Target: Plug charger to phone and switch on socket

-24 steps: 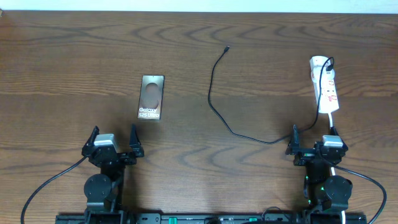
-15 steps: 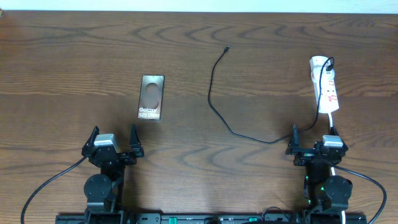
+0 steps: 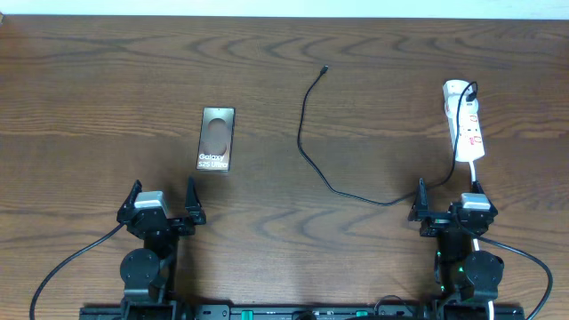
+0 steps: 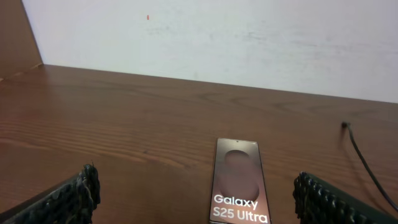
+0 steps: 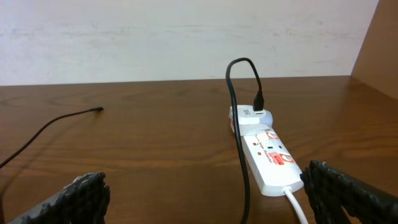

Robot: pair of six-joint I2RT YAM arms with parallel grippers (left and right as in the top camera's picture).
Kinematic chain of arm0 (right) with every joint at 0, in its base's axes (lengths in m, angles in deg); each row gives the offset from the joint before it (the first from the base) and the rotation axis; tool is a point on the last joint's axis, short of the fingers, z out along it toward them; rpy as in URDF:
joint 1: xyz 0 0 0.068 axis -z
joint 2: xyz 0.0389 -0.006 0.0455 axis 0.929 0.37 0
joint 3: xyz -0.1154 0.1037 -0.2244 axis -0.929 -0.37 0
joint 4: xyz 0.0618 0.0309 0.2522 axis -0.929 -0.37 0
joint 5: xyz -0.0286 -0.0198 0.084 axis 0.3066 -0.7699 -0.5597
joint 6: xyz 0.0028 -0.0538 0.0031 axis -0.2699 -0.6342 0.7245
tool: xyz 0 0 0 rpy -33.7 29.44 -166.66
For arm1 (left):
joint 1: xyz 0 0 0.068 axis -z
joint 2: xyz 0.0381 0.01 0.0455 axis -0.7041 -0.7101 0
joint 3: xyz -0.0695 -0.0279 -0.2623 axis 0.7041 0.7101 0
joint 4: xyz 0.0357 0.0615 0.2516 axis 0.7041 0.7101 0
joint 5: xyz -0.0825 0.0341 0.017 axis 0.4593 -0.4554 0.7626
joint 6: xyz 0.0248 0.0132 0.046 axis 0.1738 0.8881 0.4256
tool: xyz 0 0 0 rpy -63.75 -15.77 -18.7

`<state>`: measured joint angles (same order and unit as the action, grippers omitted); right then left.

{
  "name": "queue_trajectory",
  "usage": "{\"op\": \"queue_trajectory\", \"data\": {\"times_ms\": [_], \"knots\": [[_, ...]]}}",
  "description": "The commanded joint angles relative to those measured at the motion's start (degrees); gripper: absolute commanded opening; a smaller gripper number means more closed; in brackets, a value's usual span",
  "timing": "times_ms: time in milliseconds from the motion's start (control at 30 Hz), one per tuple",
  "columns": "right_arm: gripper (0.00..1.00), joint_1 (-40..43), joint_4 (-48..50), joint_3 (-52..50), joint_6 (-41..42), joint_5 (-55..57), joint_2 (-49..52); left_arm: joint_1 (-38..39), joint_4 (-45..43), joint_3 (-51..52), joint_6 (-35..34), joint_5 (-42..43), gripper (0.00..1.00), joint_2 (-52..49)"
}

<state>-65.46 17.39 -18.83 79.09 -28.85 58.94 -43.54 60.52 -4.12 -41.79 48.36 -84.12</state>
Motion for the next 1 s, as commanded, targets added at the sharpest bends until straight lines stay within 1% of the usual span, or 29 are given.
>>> {"op": "queue_trajectory", "data": {"times_ms": [0, 33, 133, 200, 300, 400, 467, 567, 633, 700, 767, 867, 933, 967], "knots": [[0.99, 0.17, -0.07, -0.2, -0.87, 0.11, -0.33, -0.22, 2.34, 0.61, -4.59, 3.15, 0.98, 0.35], [0.99, 0.17, -0.07, -0.2, -0.87, 0.11, -0.33, -0.22, 2.56, 0.61, -7.61, 7.28, 0.98, 0.35], [0.99, 0.17, -0.07, -0.2, -0.87, 0.11, -0.33, -0.17, 1.18, 0.61, -20.5, 22.8, 0.98, 0.02], [0.99, 0.17, -0.09, -0.2, -0.87, 0.09, -0.33, -0.17, 0.68, 0.61, -24.74, 25.77, 0.98, 0.02], [0.99, 0.17, -0.07, -0.2, -0.87, 0.09, -0.33, -0.17, -0.68, 0.61, -29.16, 25.97, 0.98, 0.02], [0.99, 0.17, -0.09, -0.2, -0.87, 0.09, -0.33, -0.17, -5.03, 0.61, -29.33, 25.97, 0.98, 0.02], [0.99, 0.17, -0.07, -0.2, -0.87, 0.09, -0.33, -0.17, -9.88, 0.61, -29.33, 25.97, 0.98, 0.02], [0.99, 0.17, -0.07, -0.2, -0.87, 0.11, -0.33, -0.17, -20.04, 0.59, -29.33, 25.62, 0.98, 0.02], [0.99, 0.17, -0.07, -0.2, -0.87, 0.09, -0.33, -0.17, -28.3, 0.35, -29.0, 24.65, 0.98, -0.02], [0.99, 0.17, -0.07, -0.2, -0.87, 0.09, -0.33, -0.17, -33.0, -1.11, -28.68, 21.2, 0.98, -0.02], [0.99, 0.17, -0.09, -0.2, -0.87, 0.11, -0.33, -0.17, -33.14, -3.76, -28.37, 17.42, 0.98, -0.11], [0.99, 0.17, -0.07, -0.2, -0.87, 0.09, -0.33, -0.17, -31.15, -9.2, -23.12, 16.2, 0.98, -2.1], [0.99, 0.17, -0.09, -0.2, -0.87, 0.09, -0.33, -0.17, -27.32, -14.19, -20.61, 16.09, 0.98, -5.29], [0.99, 0.17, -0.09, -0.2, -0.87, 0.09, -0.33, -0.17, -23.63, -17.53, -20.68, 15.82, 0.98, -7.69]]}}
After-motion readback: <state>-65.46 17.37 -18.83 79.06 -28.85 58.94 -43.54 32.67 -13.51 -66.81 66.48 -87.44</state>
